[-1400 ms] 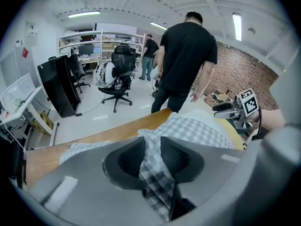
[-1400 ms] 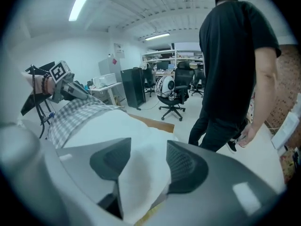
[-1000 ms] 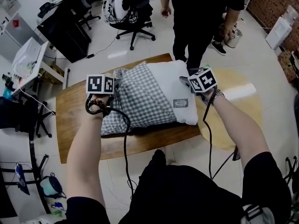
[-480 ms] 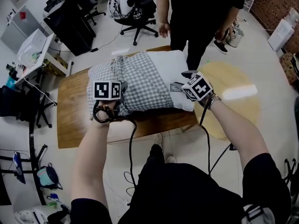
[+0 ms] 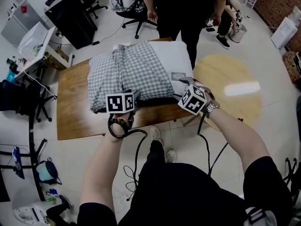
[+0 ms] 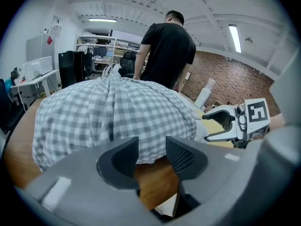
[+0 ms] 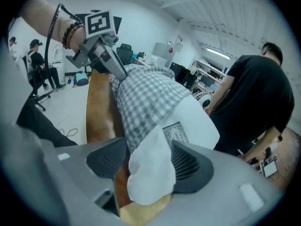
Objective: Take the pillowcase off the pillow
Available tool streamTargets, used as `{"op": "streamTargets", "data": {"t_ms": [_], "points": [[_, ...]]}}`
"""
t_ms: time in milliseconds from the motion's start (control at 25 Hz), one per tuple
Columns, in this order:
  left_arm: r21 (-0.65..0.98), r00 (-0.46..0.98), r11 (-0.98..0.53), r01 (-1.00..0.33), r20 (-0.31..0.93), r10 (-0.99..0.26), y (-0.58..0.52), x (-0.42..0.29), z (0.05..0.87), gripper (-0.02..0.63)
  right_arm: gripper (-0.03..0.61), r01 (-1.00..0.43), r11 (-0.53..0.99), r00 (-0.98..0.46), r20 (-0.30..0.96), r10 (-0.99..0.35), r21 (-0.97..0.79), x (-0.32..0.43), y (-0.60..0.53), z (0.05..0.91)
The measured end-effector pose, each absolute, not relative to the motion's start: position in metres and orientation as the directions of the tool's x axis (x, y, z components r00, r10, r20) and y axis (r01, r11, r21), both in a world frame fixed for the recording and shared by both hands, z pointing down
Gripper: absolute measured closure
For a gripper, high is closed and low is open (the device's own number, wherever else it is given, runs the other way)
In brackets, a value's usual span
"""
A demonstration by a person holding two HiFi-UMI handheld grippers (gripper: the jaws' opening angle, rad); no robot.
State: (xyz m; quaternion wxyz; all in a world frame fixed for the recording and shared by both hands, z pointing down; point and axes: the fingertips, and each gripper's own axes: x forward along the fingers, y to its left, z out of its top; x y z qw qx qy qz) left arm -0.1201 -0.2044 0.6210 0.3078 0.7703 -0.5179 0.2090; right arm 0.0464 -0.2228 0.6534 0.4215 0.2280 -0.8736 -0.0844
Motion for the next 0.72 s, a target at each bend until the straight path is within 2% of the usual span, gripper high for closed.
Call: {"op": "streamTargets", "data": {"t_ms": [200,400,640,720], "points": [[0.291,0.359,-0.217,-0.932,0.647,-0.673,-0.200,-0.114,0.658,0.363,0.250,-0.263,0.841,-0.465,0.701,-0.541,0.474,0.047,-0.233,0.677],[0.355,0.338,-0.125,-0.927,0.640,-0.690,-0.210,-0.119,0.690,0.295,0.245,-0.224,0.807,-0.412,0.698,-0.586,0.546,0.046,-0.247,0.694],[0.454,0.359,-0.063,-0.889,0.604,-0.712,-0.228,-0.127,0.717,0.305,0.259,-0.211,0.771,-0.379,0.677,-0.631,0.601,0.041,-0.264,0.709],[0.448,0.358,-0.062,-0.892,0.617,-0.700,-0.238,-0.133,0.711,0.381,0.314,-0.210,0.757,-0.364,0.669,-0.648,0.619,0.038,-0.276,0.699]]}}
